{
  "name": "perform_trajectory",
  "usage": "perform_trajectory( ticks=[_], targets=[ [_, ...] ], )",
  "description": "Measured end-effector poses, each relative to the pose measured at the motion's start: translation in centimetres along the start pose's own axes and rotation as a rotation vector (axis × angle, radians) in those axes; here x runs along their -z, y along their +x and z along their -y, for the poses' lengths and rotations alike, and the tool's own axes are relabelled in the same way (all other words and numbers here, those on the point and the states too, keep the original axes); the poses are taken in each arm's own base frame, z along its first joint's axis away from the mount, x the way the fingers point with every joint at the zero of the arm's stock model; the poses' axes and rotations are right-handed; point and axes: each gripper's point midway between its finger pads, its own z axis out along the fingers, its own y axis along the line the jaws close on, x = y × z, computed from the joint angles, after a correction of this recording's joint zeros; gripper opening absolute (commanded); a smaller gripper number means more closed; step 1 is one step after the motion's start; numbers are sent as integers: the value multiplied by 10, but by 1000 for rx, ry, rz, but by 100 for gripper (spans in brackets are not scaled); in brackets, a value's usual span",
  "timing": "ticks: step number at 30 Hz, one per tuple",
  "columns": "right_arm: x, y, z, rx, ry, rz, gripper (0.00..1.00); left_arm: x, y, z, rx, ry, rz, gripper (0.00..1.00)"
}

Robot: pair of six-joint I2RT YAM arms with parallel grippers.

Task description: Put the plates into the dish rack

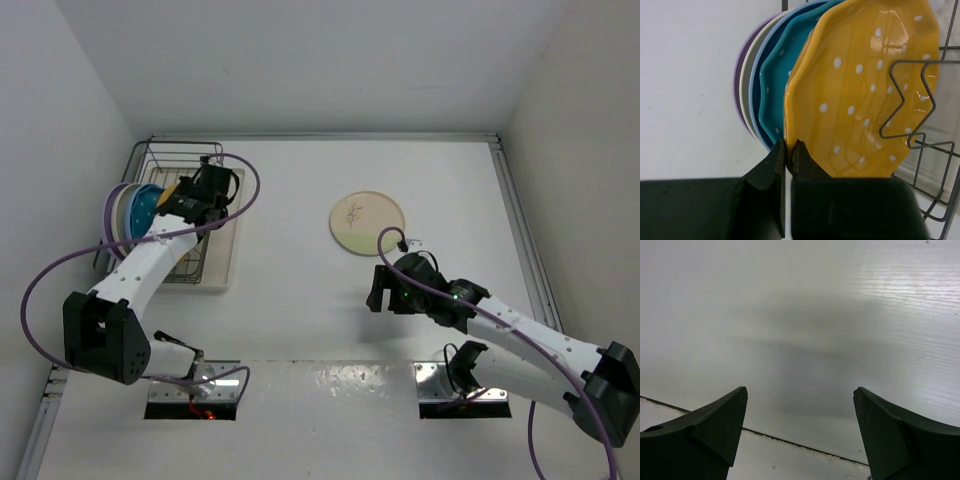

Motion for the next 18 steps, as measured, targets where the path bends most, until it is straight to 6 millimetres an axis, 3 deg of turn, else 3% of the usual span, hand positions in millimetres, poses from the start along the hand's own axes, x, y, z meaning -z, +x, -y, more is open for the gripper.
perform_trajectory(
  ticks=[3,6,10,11,15,18],
  targets=[
    [0,-1,1,-3,5,5,87,1,3,4,-17,-5,-4,0],
    [0,-2,2,-8,10,10,90,1,7,5,-28,-8,-15,18],
    [0,-2,3,-17,21,11,99,2,14,2,-74,-9,-41,47],
    [0,-1,5,-20,27,11,99,2,16,0,-85,-9,-50,59],
    [0,-2,13,-33,67,0,99,7,10,-16,-79,-21,-53,67],
    [0,-21,18,-101,100,4,99,15,-6,-39,-21,-38,-22,69]
  ],
)
